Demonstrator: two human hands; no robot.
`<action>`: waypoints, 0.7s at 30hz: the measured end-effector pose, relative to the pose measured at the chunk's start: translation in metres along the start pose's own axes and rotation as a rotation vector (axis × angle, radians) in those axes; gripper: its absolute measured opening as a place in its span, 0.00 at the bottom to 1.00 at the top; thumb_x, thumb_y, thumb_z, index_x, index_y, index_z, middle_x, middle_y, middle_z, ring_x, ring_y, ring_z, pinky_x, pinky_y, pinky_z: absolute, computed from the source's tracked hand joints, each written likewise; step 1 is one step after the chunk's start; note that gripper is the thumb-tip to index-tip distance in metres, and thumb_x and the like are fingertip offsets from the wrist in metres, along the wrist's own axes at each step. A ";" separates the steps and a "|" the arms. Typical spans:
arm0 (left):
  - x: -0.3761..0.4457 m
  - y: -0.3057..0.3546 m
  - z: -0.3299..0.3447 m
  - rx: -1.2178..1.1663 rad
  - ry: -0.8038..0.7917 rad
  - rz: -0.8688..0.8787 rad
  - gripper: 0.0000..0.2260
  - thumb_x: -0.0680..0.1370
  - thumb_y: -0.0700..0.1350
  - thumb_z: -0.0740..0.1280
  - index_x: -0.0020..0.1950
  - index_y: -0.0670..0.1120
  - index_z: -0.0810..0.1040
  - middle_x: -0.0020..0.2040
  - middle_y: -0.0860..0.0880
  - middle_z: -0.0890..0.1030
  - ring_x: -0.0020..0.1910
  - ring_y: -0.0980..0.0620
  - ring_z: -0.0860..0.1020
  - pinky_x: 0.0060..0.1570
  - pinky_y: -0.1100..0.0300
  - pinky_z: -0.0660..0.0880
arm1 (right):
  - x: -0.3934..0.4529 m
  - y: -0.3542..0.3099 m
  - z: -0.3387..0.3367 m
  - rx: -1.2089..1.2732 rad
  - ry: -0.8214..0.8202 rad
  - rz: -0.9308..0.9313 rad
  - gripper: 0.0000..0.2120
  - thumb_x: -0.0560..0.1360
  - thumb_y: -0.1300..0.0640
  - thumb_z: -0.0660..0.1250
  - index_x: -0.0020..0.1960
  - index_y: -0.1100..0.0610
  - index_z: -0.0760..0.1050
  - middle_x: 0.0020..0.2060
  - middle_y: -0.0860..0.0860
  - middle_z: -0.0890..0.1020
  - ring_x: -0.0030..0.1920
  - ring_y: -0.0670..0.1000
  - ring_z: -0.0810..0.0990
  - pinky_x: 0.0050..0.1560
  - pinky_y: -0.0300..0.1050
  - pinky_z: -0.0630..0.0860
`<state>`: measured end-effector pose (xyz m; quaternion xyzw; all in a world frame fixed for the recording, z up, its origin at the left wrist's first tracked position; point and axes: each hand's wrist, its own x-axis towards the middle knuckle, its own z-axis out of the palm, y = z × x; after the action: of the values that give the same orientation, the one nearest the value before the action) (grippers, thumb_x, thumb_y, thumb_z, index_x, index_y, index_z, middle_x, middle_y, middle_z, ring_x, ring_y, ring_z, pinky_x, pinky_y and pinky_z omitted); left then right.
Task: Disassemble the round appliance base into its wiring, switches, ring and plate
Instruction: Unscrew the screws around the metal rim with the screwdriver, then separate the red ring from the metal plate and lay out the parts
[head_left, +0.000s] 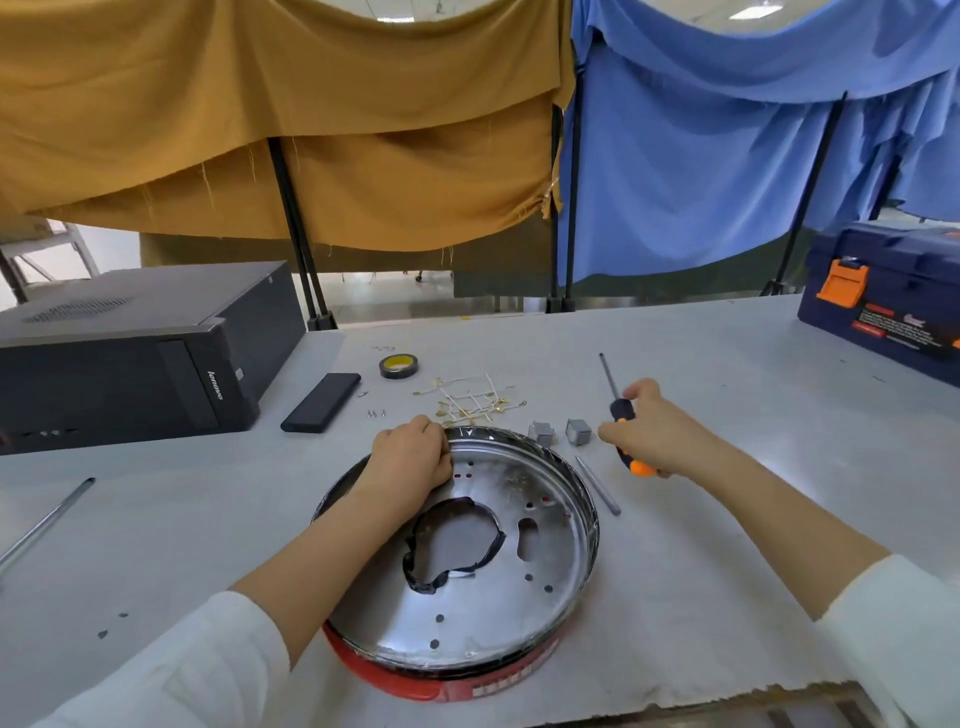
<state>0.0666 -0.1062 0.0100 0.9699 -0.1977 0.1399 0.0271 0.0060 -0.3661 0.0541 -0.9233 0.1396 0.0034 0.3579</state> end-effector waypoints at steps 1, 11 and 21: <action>0.000 0.000 0.001 0.003 0.005 0.001 0.11 0.80 0.49 0.58 0.57 0.46 0.73 0.57 0.48 0.74 0.55 0.48 0.75 0.54 0.56 0.69 | 0.003 0.010 0.005 -0.066 0.032 0.011 0.18 0.73 0.52 0.64 0.58 0.56 0.60 0.37 0.53 0.75 0.34 0.52 0.74 0.33 0.43 0.70; -0.001 0.000 0.003 0.027 0.030 -0.004 0.11 0.80 0.49 0.56 0.57 0.46 0.73 0.57 0.48 0.74 0.55 0.48 0.74 0.53 0.56 0.68 | 0.010 0.049 0.039 -0.417 0.088 -0.052 0.18 0.73 0.52 0.60 0.61 0.55 0.63 0.49 0.51 0.65 0.45 0.56 0.73 0.44 0.47 0.72; -0.002 -0.001 -0.007 -0.209 -0.022 -0.044 0.08 0.79 0.44 0.60 0.53 0.43 0.75 0.53 0.46 0.76 0.50 0.46 0.75 0.50 0.58 0.68 | 0.008 0.012 0.029 -0.445 0.263 -0.262 0.17 0.78 0.51 0.57 0.64 0.55 0.68 0.59 0.54 0.69 0.62 0.54 0.66 0.49 0.49 0.72</action>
<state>0.0631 -0.1035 0.0158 0.9674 -0.1901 0.1071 0.1290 0.0128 -0.3576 0.0237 -0.9817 0.0600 -0.1323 0.1229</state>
